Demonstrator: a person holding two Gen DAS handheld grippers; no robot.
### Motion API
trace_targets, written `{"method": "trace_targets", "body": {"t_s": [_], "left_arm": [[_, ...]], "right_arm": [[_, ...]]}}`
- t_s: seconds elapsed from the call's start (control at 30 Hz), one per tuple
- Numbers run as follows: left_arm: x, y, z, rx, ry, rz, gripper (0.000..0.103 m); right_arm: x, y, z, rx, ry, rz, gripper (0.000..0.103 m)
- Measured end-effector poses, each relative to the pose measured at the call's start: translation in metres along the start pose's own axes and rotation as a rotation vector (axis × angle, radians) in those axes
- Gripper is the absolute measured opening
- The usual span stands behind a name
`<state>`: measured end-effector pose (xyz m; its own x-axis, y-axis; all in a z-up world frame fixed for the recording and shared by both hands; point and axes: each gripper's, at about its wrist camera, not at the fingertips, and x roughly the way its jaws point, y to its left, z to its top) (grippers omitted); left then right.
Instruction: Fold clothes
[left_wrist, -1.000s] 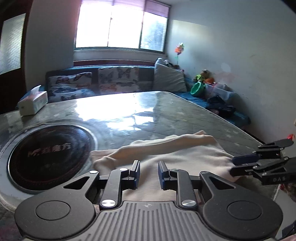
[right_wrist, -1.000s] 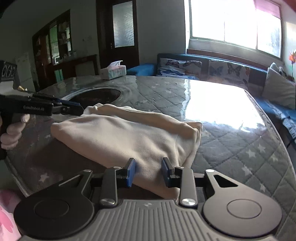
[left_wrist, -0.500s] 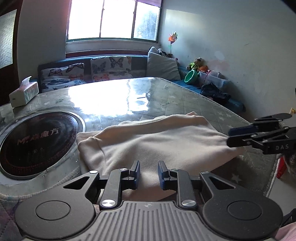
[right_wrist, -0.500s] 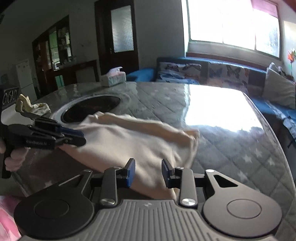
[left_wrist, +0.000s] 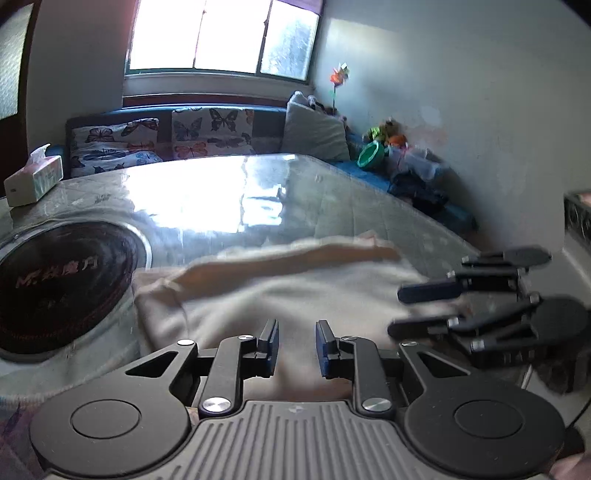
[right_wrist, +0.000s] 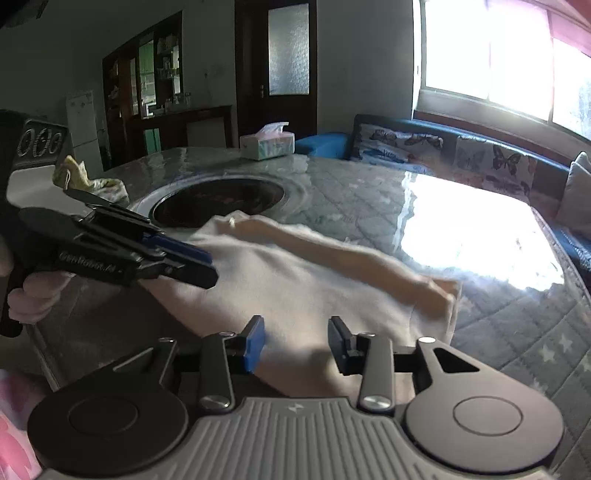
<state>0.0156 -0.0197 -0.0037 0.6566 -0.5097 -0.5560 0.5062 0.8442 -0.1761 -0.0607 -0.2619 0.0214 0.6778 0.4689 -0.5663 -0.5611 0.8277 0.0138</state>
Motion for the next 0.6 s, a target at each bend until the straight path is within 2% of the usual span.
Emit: {"method": "trace_targets", "body": {"t_s": [0.1,0.2,0.37,0.6], "left_arm": [[0.011,0.002,0.014,-0.039,-0.023,-0.024,0.024],[0.028,0.001,0.022,-0.052,-0.022,-0.016,0.024],[0.051,0.013,0.019,-0.106,0.037,0.008,0.023],[0.046,0.021,0.029,-0.110,0.006,0.018,0.027]], "right_arm": [[0.003,-0.004,0.007,0.003,-0.020,-0.011,0.041],[0.009,-0.010,0.008,0.027,-0.025,-0.013,0.041],[0.020,-0.017,0.002,0.059,0.003,-0.011,0.041],[0.021,-0.029,0.016,0.052,0.002,-0.011,0.042]]}}
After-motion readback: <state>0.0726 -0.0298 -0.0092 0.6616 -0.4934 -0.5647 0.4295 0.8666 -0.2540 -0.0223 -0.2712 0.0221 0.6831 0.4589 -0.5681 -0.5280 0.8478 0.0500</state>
